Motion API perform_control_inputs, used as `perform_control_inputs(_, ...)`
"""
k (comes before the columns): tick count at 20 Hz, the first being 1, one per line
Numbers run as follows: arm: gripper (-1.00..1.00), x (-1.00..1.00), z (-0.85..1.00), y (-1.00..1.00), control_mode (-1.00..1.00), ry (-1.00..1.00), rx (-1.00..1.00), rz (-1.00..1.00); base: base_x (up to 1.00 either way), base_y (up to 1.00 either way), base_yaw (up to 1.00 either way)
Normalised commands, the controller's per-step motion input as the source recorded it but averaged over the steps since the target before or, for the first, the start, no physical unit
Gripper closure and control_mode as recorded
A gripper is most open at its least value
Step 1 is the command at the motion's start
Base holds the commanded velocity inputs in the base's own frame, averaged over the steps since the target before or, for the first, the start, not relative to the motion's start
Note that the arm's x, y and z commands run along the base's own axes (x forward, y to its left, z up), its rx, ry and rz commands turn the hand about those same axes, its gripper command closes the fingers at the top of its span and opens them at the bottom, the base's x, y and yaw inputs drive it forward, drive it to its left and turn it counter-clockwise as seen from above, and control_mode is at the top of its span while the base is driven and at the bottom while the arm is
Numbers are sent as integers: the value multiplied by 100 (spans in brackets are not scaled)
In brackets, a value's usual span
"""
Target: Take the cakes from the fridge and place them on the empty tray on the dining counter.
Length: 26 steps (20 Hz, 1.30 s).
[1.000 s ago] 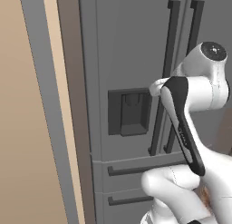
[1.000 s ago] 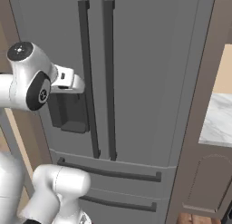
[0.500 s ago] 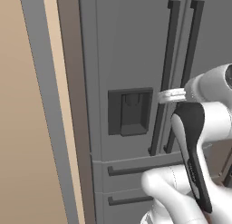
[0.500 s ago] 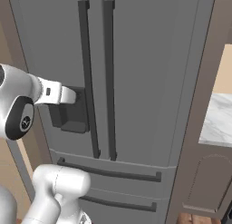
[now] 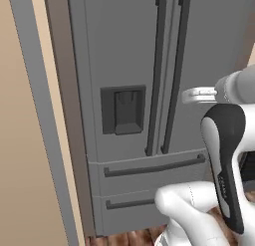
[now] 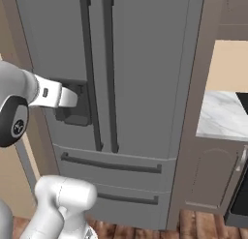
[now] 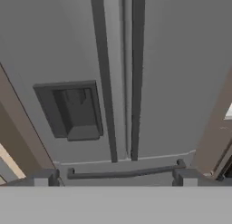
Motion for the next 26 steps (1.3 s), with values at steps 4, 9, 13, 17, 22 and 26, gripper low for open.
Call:
perform_control_inputs(4, -100, 0, 0, 0, 100, 0, 0, 0, -66, -14, -3)
perform_control_inputs(9, -100, 0, 0, 0, 100, 0, 0, 0, -27, 5, 0)
perform_control_inputs(13, -100, 0, 0, 0, 100, 0, 0, 0, 35, -4, 0)
perform_control_inputs(17, -100, 0, 0, 0, 100, 0, 0, 0, 44, -5, 0)
perform_control_inputs(22, -100, 43, -2, -14, -100, 0, 8, 0, 0, 0, 0)
perform_control_inputs(26, -100, 100, -8, -36, -100, 1, 6, 5, 0, 0, 0)
